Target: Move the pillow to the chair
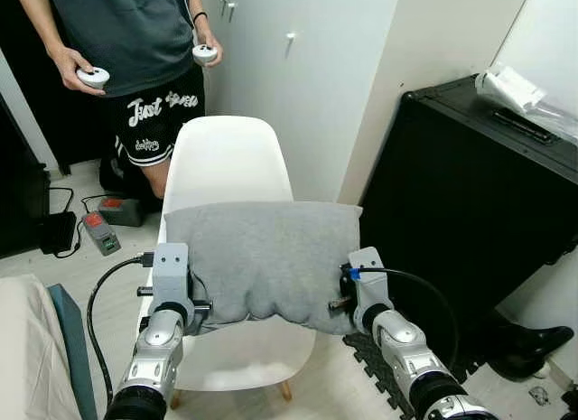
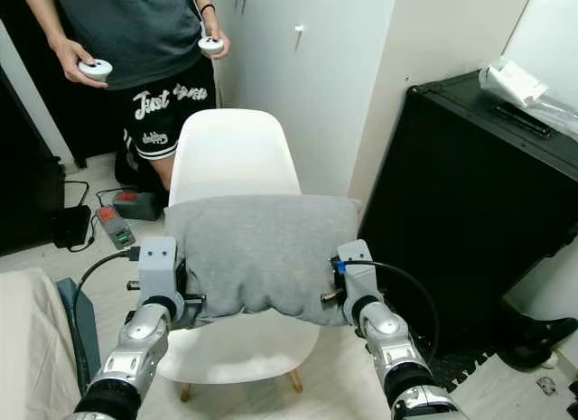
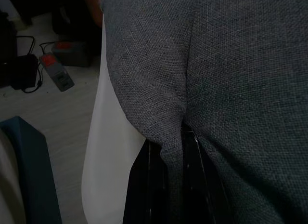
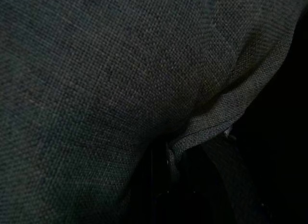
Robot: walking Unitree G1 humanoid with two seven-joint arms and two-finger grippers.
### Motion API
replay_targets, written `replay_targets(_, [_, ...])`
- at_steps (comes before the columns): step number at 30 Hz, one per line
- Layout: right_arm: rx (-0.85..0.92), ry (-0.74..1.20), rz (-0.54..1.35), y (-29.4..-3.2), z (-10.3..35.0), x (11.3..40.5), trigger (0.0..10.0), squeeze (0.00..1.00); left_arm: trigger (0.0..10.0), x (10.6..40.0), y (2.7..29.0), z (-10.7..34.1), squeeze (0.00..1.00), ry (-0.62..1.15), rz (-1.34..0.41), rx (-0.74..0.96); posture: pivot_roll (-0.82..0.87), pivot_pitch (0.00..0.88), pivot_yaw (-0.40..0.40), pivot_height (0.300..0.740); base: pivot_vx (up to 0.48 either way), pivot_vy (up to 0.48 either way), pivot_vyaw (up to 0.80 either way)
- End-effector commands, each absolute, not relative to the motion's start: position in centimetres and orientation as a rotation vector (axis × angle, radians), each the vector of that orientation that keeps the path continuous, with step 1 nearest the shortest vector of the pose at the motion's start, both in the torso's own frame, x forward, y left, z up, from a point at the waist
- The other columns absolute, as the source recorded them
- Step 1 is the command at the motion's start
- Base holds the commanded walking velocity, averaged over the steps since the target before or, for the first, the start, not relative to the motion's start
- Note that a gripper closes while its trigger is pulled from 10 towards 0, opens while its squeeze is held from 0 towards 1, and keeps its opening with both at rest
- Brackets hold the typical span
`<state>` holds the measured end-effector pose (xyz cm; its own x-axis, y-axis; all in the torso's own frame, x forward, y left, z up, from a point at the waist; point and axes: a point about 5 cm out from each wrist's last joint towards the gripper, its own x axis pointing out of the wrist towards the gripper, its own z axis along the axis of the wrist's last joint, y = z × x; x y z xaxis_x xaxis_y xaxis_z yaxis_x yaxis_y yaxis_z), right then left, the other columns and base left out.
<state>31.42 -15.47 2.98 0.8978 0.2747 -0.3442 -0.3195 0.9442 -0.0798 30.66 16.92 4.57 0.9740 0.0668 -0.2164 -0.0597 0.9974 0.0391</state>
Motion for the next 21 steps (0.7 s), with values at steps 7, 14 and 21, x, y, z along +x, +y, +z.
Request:
replay_targets(7, [-0.143,0.296,0.344,-14.53,3.32,31.51,10.0,0.0,10.0,30.75,16.09,4.79,0.0,0.195,0.035,0.042,-0.04,0.039,-0.061,0.688,0.0,0.0,0.0])
replay_targets(14, [-0.147,0.297,0.347,-14.6,3.33,31.52,10.0,0.0,10.0,30.64,16.09,4.73,0.0,0.196,0.036,0.042,-0.04,0.037,-0.064,0.688,0.0,0.0,0.0])
replay_targets(21, [-0.15,0.297,0.349,-14.53,3.36,31.57,10.0,0.0,10.0,30.55,16.09,4.68,0.0,0.196,0.038,0.041,-0.04,0.04,-0.065,0.688,0.0,0.0,0.0])
